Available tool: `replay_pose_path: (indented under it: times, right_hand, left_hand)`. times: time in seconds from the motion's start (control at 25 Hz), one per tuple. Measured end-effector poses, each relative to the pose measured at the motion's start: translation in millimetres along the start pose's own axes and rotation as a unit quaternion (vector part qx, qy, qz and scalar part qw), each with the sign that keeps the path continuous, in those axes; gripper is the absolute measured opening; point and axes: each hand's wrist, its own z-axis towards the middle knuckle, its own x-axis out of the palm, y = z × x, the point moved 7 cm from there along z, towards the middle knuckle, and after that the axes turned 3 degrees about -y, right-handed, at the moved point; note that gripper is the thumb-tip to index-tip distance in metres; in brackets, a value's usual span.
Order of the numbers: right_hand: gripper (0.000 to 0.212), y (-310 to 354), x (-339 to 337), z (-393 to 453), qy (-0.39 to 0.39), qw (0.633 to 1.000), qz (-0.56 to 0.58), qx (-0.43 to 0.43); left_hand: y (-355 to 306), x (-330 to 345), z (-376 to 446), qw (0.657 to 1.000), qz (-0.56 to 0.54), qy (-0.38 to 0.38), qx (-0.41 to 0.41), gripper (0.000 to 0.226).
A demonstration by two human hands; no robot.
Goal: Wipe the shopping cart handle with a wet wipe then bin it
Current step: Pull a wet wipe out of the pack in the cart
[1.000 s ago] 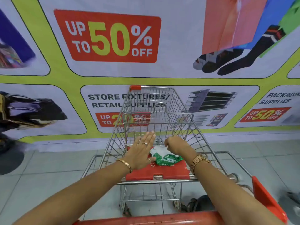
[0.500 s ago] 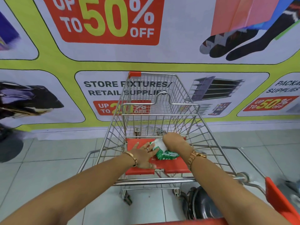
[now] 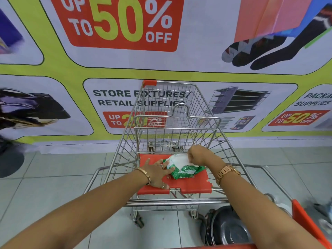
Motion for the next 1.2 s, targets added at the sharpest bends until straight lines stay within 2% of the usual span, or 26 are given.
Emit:
replay_pose_path:
  times: [0.2, 0.44, 0.56, 0.68, 0.96, 1.04, 1.2]
  right_hand:
    - [0.018, -3.5, 4.0, -2.6, 0.032, 0.999, -0.033, -0.011]
    - [0.017, 3.8, 0.0, -1.9, 0.014, 0.997, -0.068, -0.012]
    - [0.01, 6.6, -4.8, -1.0, 0.003, 1.0, -0.011, -0.028]
    - [0.015, 10.7, -17.0, -1.6, -0.05, 0.995, 0.087, -0.027]
    - [0.02, 19.3, -66.2, -13.9, -0.175, 0.954, 0.242, -0.029]
    - [0.009, 20.3, -87.7, -20.4, -0.193, 0.943, 0.271, -0.029]
    - [0.007, 18.2, -115.8, -33.0, -0.188, 0.943, 0.274, 0.01]
  left_hand:
    - [-0.3, -1.5, -0.4, 1.0, -0.002, -0.006, -0.001, 0.076]
    - [1.7, -1.4, 0.8, 1.0, 0.001, -0.006, -0.003, 0.076]
    - [2.1, -1.7, 1.4, 1.0, 0.003, -0.002, -0.003, 0.075]
    - [1.7, -1.9, 1.3, 1.0, 0.004, -0.001, -0.003, 0.074]
    - [3.1, 0.0, 4.7, 1.0, 0.016, 0.004, -0.005, 0.074]
    - [3.1, 0.0, 5.8, 1.0, 0.023, 0.002, -0.005, 0.073]
    - [3.0, -8.6, 0.0, 1.0, -0.004, -0.012, 0.001, 0.07]
